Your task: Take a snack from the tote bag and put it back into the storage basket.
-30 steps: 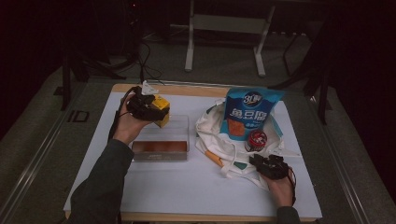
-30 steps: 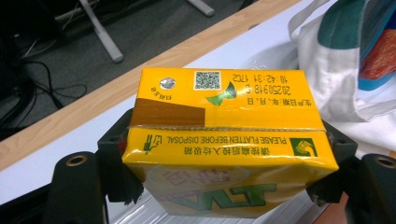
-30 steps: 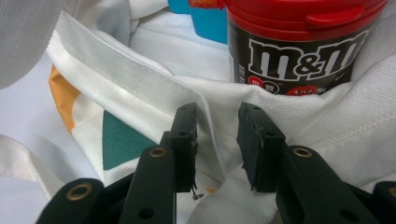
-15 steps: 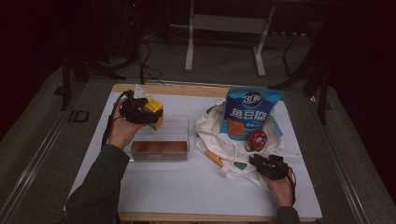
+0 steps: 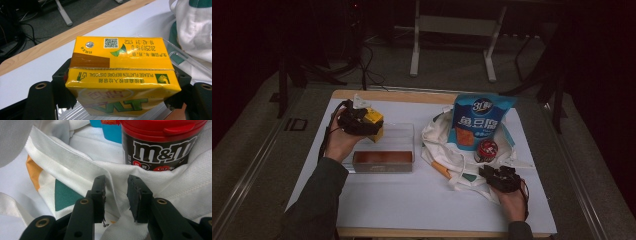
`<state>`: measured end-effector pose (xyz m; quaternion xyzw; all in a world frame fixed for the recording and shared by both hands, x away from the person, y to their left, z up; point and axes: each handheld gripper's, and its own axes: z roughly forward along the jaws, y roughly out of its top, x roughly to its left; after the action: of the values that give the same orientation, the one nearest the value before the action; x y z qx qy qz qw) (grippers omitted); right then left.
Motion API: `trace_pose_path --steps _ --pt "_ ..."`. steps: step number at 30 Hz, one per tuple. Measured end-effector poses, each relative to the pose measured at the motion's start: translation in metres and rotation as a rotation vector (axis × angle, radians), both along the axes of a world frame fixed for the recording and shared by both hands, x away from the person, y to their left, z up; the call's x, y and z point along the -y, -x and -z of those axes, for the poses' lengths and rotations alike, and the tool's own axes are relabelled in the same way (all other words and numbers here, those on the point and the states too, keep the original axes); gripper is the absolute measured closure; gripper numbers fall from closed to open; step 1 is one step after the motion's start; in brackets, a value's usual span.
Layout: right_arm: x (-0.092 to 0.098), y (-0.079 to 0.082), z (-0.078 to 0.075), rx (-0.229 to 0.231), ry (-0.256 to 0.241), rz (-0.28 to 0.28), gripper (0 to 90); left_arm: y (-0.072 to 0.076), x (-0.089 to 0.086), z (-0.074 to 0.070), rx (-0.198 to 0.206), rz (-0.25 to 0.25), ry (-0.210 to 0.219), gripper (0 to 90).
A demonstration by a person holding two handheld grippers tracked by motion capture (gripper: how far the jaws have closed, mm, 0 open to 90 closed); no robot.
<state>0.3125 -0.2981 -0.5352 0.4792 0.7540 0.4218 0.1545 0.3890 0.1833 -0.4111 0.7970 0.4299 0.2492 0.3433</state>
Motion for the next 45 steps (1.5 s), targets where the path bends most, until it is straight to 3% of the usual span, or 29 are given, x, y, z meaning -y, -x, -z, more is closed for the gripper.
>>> trace_pose_path --steps 26,30,45 --pt "0.000 0.000 0.000 0.000 -0.001 0.000 67.9 0.007 -0.021 0.025 -0.035 -0.039 0.013 28.0" --pt "0.000 0.000 0.000 0.000 0.000 0.000 67.9 0.011 -0.023 0.029 -0.025 -0.043 0.011 28.0" --pt "0.000 0.000 0.000 0.000 0.000 0.000 67.9 0.018 -0.037 0.050 -0.063 -0.075 0.018 27.9"
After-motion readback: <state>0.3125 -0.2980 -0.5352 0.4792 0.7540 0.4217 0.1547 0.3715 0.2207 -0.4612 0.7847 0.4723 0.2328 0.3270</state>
